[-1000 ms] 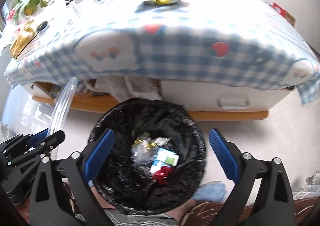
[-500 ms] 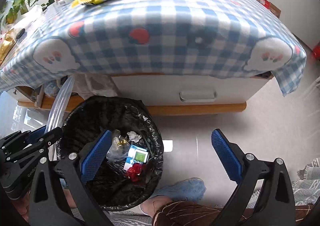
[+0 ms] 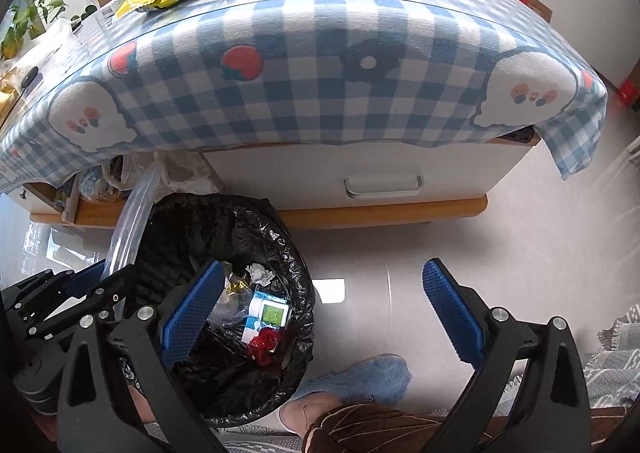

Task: Collect trash
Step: 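Open the left tool to drop the clear plastic tube into the bin, then move both open tools back over the table toward the remaining trash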

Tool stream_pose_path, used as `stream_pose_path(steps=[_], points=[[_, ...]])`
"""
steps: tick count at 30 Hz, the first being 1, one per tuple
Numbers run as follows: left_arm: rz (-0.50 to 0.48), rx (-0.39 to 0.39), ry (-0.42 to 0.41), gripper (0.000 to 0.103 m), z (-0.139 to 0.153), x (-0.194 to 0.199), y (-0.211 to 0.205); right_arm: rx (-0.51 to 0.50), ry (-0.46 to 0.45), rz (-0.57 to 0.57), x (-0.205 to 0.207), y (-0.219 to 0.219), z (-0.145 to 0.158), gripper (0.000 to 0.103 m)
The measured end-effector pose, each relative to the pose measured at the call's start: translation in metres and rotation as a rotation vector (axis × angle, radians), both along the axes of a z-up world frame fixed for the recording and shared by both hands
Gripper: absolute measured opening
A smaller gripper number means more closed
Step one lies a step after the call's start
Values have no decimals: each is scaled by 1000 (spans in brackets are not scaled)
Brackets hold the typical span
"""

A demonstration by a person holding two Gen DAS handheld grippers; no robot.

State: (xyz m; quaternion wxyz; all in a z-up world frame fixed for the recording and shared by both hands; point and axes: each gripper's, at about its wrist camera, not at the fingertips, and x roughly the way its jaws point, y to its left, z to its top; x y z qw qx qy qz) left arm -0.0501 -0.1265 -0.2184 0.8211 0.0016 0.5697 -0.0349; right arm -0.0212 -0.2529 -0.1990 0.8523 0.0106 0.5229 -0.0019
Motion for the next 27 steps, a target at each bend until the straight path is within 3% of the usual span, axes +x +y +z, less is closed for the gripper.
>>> stream_pose_path(steps=[5,14,16,21,27], points=[[3,6,-10,28,4,-2,3,-3,-5,-1,-3,1,4,95],[10,22,-61,62,31,-8,14,-4,-58,5,-3,6,22,95],[23,20,-77,74,41,-9,20,-4,-74,8,-5,7,29,95],[57,10,-132,87,73,-14,42,5,-115,20,-7,13,50,95],[103,-1,-187,97,106,-16,64,12,-157,38,-5,24,79,95]])
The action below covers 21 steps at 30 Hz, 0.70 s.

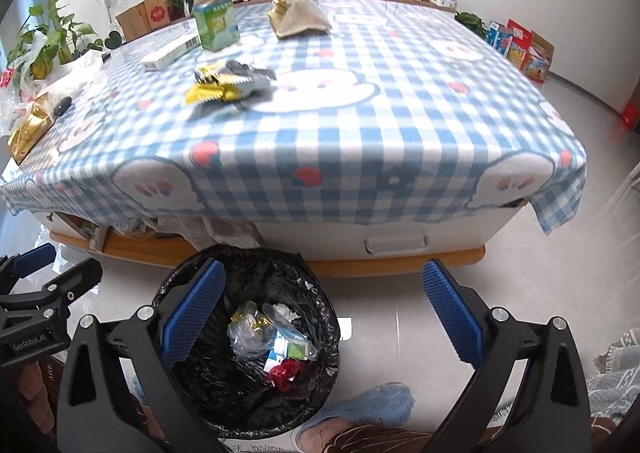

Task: Collect trash
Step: 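Move both open tools back over the table toward the remaining trash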

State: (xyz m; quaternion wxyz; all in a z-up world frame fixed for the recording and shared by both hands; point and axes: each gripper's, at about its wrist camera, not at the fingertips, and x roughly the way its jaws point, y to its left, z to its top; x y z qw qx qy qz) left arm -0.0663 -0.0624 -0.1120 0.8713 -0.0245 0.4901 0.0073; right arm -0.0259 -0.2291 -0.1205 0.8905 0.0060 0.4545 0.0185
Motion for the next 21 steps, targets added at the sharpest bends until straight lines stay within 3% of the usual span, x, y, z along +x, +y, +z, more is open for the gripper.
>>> stream_pose_path(steps=[10,21], points=[[21,1,-29,97,34,41,31,4,-65,43,24,25,48,95],[32,23,-61,97,51,140,63,-13,-45,83,99,55,49,95]])
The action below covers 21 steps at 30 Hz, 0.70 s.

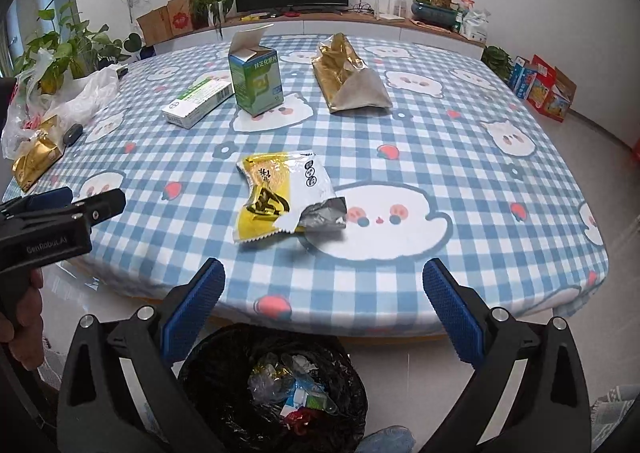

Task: Collect trash
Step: 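Move both open tools back over the table toward the remaining trash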

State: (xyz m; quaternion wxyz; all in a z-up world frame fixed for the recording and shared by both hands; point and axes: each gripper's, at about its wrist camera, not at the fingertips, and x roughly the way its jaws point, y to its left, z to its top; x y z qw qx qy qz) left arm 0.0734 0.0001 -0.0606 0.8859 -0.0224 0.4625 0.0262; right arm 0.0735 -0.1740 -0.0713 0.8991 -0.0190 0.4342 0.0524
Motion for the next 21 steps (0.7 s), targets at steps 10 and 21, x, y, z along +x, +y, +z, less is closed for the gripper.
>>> stream_pose_path(steps=[10,21], points=[[-2,13,27,97,-21,112,15,12,43,2,66,19,-8,95],[-18,38,97,95,-40,184,12,10,126,-4,89,30,-28,94]])
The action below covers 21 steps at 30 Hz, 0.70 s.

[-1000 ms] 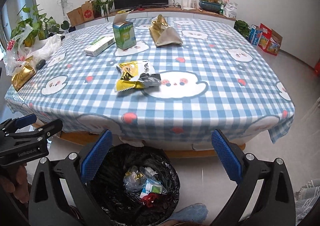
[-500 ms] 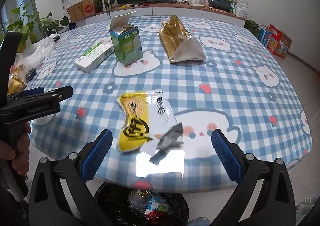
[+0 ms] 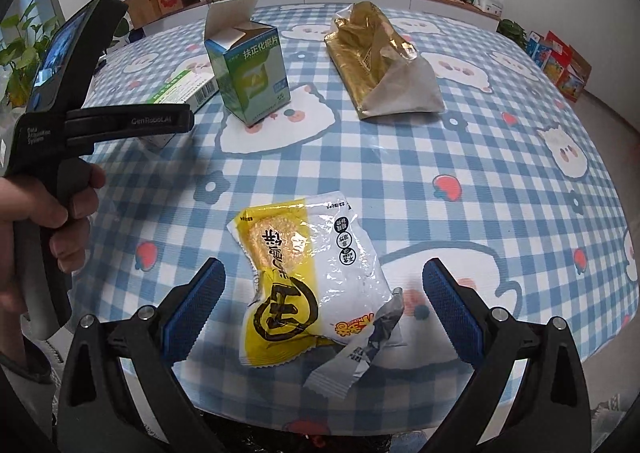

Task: Collect trash
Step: 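Move both open tools back over the table toward the remaining trash, then grasp the white medicine box with the left tool while the right grasps the yellow snack wrapper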

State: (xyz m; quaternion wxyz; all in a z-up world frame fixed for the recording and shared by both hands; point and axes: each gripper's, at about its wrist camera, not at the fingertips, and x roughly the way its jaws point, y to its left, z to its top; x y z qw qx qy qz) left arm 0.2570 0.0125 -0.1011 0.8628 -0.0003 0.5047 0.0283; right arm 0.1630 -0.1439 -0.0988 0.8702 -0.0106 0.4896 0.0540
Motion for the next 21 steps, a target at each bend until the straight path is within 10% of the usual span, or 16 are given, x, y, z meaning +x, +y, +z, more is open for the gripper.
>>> stream_pose_path(steps=[8,21], points=[[7,-4,5,72,2,5,4,-14,30,21,3,12,-9,69],[9,0,-4,70,2,1,0,-18,14,67,-2,20,-7,30]])
